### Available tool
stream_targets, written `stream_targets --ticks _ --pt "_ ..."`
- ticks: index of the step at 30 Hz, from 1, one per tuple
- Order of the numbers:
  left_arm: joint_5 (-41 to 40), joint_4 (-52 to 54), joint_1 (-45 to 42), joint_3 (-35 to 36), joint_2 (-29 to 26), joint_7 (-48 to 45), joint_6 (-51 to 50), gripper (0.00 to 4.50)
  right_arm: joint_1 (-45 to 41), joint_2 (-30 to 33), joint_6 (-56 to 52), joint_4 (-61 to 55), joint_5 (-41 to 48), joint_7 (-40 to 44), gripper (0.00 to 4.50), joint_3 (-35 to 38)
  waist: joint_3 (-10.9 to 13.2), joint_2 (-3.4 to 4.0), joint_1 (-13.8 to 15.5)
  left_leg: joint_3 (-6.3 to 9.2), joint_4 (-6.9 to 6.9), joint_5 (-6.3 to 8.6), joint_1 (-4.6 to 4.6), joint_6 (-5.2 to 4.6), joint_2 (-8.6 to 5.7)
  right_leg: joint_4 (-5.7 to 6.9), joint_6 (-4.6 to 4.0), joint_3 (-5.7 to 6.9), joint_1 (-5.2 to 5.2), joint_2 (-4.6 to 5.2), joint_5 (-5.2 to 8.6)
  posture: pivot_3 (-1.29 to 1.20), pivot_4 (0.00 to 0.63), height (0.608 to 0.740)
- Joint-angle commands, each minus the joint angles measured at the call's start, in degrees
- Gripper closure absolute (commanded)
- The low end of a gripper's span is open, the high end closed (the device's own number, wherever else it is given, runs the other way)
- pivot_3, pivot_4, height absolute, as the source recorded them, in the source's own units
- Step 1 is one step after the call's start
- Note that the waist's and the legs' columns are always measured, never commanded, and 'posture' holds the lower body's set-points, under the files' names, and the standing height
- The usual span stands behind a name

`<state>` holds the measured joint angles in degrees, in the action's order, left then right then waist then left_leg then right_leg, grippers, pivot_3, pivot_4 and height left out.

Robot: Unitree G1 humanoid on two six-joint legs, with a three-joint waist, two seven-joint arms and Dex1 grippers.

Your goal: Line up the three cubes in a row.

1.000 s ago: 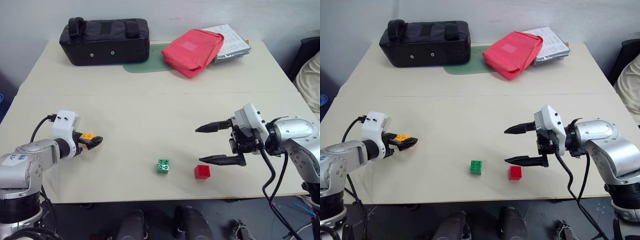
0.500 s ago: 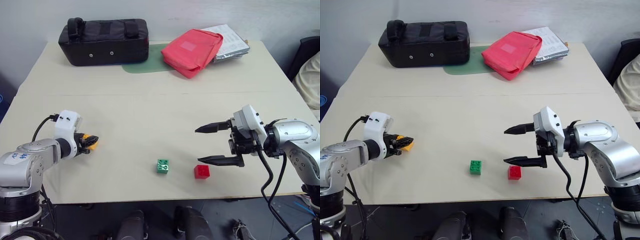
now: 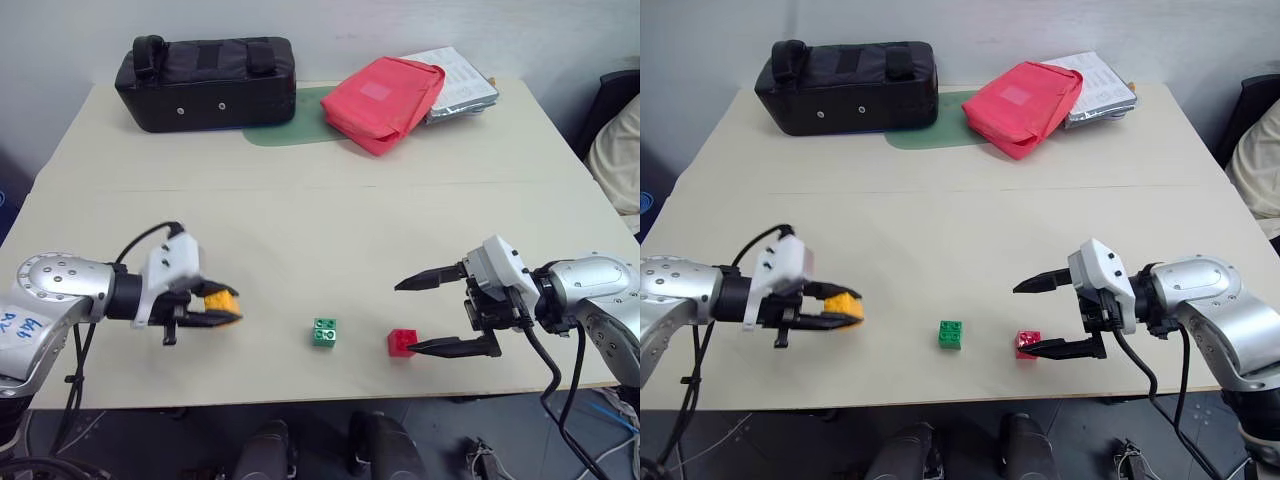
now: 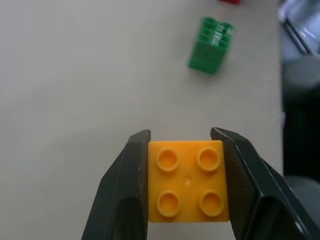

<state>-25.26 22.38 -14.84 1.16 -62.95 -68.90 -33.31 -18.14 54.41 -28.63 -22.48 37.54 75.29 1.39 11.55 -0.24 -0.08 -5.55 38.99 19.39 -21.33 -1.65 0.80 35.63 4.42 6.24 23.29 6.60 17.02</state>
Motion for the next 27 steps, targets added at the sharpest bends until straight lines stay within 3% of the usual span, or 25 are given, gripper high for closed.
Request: stream_targets --ticks 1,11,23,27 --pt "5.4 -4.3 -3.0 -5.6 -0.1 -5.6 9.4 2.99 1.5 1.2 1.0 -3.1 0.0 -0.6 0.00 2.8 0.0 0.00 0.0 0.00 0.00 -0.01 -0.02 -0.01 0.00 0.02 0.00 0.00 0.02 0.00 0.00 0.00 0.150 0.740" --pt "12.1 -12.3 -11.3 -14.2 6.7 -9.0 16.9 2.99 8.5 1.3 -2.0 -9.6 2.4 -5.0 0.00 7.8 0.0 -0.03 0.8 -0.08 0.09 -0.03 -0.21 -0.20 -0.03 0.12 0.05 0.02 0.11 -0.05 -0.03 0.00 0.150 0.740" --pt "14.9 -14.6 -10.6 -13.5 9.9 -5.3 16.7 2.99 8.2 1.3 -2.4 -9.7 2.7 -6.2 0.00 7.8 0.0 -0.04 1.2 -0.09 0.15 -0.07 -0.19 -0.25 -0.03 0.22 0.07 -0.01 0.12 -0.08 -0.03 0.00 0.150 0.740" --pt "14.8 -14.5 -9.7 -13.3 10.2 -4.7 16.2 1.70 7.5 1.4 -2.3 -9.2 2.5 -5.8 0.00 7.4 0.0 -0.04 1.3 -0.09 0.16 -0.07 -0.19 -0.24 -0.03 0.22 0.07 -0.02 0.12 -0.08 -0.03 0.00 0.150 0.740"
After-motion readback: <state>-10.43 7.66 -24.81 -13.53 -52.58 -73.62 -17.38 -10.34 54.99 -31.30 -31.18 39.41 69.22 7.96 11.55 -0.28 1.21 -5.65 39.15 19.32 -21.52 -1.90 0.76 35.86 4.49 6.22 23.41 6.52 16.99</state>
